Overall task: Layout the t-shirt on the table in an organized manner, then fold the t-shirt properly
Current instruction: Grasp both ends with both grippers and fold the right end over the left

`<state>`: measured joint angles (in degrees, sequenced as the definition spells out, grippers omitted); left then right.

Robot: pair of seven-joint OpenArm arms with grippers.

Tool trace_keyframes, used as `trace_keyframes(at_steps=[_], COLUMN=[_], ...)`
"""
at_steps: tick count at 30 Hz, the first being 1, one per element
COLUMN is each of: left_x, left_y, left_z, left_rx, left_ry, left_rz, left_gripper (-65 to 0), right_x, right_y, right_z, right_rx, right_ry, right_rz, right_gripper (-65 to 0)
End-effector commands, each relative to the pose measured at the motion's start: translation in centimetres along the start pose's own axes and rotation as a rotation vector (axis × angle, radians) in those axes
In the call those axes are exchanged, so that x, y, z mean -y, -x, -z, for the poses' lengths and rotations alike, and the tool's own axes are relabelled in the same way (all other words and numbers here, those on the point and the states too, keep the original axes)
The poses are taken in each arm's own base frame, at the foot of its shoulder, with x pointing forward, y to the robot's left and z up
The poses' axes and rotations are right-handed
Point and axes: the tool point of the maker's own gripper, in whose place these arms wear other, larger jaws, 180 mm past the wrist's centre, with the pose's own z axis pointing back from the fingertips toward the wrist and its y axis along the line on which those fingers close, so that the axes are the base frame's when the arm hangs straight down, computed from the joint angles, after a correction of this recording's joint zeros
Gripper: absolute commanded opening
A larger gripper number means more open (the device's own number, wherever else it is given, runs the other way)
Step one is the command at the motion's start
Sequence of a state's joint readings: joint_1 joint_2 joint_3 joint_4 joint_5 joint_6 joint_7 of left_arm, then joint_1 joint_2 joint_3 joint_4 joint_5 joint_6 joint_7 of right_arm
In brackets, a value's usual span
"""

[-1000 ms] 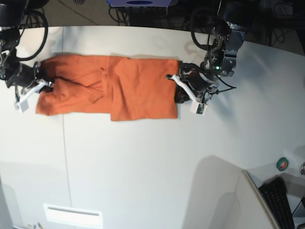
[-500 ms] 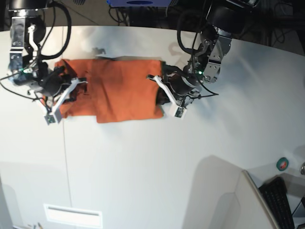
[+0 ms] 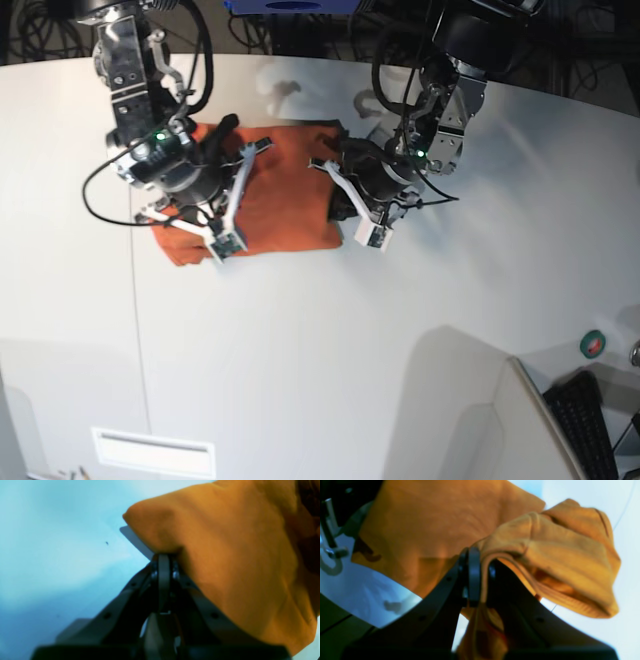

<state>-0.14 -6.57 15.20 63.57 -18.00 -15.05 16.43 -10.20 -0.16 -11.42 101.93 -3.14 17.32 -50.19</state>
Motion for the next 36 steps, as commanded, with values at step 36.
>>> trace_keyframes(at_steps=[36], left_x=[-0.1], left_y=[-1.4], left_z=[0.0], left_rx=[0.037], left_ry=[0.003], left_rz=[0.009], left_gripper=[-65.0], right_x=[-5.4], right_y=[-4.6], right_z=[2.6], right_rx=[0.055], right_ry=[-0.096], right_rz=[-0.047], right_gripper=[-65.0])
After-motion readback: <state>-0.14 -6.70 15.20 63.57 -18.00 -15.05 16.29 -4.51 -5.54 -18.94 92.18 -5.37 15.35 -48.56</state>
